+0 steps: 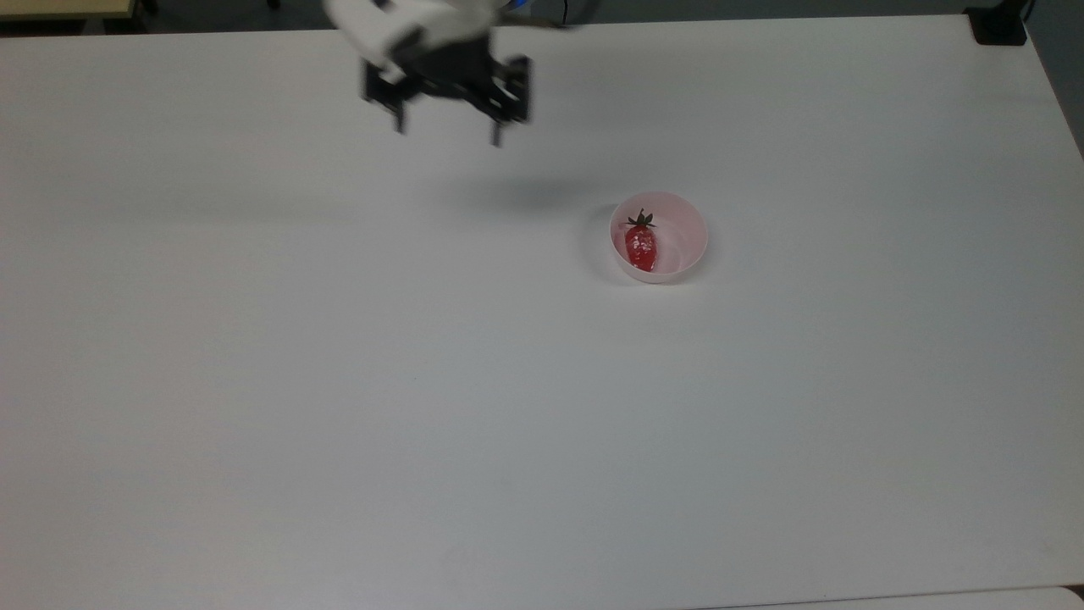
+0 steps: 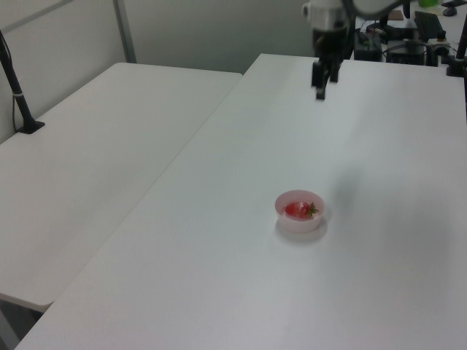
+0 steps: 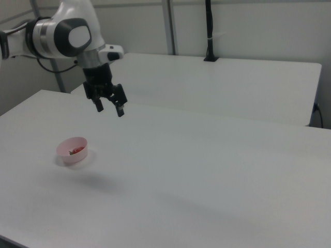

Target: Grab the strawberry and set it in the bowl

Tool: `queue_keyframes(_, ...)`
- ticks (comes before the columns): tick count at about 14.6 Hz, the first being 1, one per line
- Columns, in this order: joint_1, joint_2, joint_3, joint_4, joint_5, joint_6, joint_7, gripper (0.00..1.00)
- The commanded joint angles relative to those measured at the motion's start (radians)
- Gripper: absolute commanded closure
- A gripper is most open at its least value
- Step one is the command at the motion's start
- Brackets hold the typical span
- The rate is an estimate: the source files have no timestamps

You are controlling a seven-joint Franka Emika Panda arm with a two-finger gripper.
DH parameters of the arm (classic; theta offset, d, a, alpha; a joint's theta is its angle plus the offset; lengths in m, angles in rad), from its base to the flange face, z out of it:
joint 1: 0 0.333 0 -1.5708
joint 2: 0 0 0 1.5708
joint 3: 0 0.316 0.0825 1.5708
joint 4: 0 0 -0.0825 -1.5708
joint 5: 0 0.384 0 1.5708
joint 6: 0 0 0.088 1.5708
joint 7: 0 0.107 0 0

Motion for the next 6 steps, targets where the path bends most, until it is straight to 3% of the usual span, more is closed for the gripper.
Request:
queue_keyframes(1,-0.052,-0.031,0.004,-0.029,-0.012,-0.011,-0.023,0.00)
queue_keyframes(6,-0.048,-0.031,0.001,-0.029,-0.009,-0.008,-0.026,0.00)
